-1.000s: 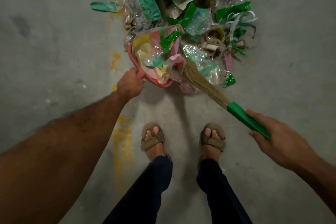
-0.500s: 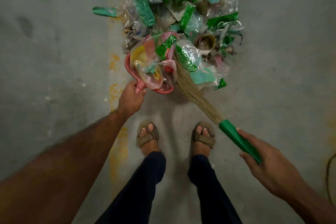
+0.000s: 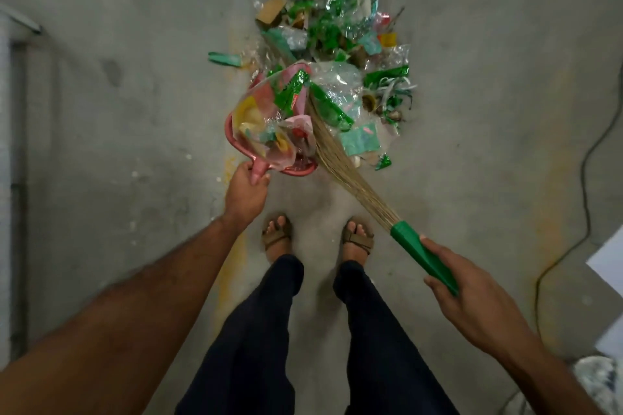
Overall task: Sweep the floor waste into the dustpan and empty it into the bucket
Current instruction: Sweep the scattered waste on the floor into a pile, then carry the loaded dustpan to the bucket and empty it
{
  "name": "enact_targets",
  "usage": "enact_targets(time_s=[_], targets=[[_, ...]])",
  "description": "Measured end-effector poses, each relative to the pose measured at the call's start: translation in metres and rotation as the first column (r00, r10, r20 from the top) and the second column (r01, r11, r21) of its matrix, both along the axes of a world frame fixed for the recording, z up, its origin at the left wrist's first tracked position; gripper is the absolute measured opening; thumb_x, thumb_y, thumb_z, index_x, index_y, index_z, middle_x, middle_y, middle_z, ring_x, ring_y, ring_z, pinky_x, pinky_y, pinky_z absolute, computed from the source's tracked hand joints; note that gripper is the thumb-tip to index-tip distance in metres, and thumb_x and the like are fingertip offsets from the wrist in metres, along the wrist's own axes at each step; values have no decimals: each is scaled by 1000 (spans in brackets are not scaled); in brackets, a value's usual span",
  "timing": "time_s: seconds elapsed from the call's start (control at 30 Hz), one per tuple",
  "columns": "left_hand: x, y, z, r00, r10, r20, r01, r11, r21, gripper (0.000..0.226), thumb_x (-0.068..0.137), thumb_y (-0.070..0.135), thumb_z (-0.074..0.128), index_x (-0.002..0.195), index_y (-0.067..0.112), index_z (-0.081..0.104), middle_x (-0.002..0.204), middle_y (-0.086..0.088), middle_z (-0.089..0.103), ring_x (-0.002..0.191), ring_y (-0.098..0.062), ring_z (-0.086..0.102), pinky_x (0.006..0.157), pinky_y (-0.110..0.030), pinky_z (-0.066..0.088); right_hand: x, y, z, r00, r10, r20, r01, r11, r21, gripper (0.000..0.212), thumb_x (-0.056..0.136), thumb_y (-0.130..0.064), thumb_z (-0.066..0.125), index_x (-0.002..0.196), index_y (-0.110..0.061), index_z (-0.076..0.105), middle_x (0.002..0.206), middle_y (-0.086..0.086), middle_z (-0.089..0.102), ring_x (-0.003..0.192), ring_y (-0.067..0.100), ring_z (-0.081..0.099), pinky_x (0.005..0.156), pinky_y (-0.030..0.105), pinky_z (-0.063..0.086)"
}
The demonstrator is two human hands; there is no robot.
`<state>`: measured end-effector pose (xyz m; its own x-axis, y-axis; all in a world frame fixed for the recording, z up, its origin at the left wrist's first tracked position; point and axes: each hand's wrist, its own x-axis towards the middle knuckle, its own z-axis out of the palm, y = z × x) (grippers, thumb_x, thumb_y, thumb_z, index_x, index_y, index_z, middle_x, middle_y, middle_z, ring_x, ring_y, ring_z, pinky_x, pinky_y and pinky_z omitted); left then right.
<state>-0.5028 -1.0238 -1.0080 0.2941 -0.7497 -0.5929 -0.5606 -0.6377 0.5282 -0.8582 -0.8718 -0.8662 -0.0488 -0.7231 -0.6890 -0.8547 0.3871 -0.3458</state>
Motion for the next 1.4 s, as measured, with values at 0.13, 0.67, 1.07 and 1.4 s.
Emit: enact_targets(time_s=[0.13,0.67,1.07,1.4], targets=[[-6,9,79,1000,2,-1,-2,999,-32,22,86,32,67,103,24,56,96,-4,66,91,-31,65,87,-47,54,-11,12,79,999,30,-41,-31,999,-42,69,98,-34,60,154,-49,24,124,-6,60,93,8,52,71,25,45],[7,39,234,966,-252,-52,239,953,-184,28,89,31,67,113,18,60,102,-5,69,92,-30,65,87,-49,55,61,144,242,968,-195,-155,151,955,-257,74,94,-37,63,148,-61,18,115,-7,63,90,12,62,73,30,57],[13,93,314,713,-692,-107,656,714,-244,22,94,24,67,111,12,60,93,-3,64,74,-9,66,58,-20,48,257,320,299,735,-656,-172,578,739,-347,73,93,-34,65,150,-57,25,120,-4,64,95,14,64,79,35,57],[-57,253,336,303,-942,-146,885,335,-323,24,88,30,65,108,18,65,91,-2,69,84,-26,65,70,-36,49,362,489,341,362,-899,-247,835,430,-343,64,96,-44,59,148,-60,25,128,-20,56,106,3,58,83,24,50]])
